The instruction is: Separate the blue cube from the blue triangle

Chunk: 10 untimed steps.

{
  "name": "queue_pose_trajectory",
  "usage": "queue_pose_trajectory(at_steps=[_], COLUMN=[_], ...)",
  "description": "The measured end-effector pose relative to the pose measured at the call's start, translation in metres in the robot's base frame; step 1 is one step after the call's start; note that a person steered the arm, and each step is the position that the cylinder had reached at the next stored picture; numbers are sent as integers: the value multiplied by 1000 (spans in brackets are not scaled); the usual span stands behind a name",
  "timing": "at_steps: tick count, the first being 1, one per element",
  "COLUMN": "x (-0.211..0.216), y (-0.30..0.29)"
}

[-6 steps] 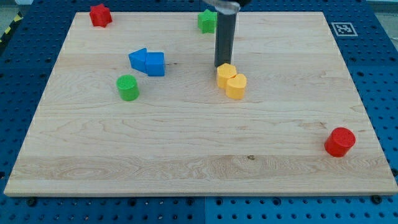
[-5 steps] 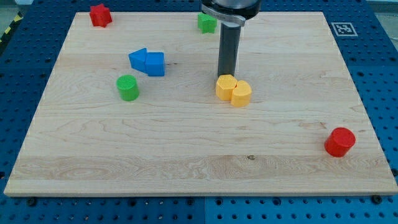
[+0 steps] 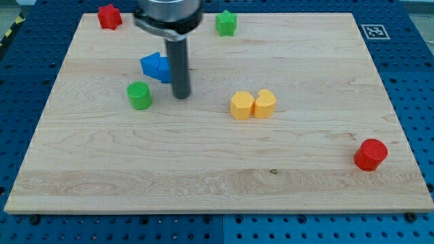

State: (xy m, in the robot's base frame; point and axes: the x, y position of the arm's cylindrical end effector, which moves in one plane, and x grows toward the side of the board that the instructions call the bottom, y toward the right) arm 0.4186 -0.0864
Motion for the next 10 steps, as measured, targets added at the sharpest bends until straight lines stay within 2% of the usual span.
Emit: queue_pose_trajectory(at_steps=[1,2,3,6,7,10], x=[-12,-14,-35,-51,-75,-97], y=[-27,-27,-27,-7,-7,8])
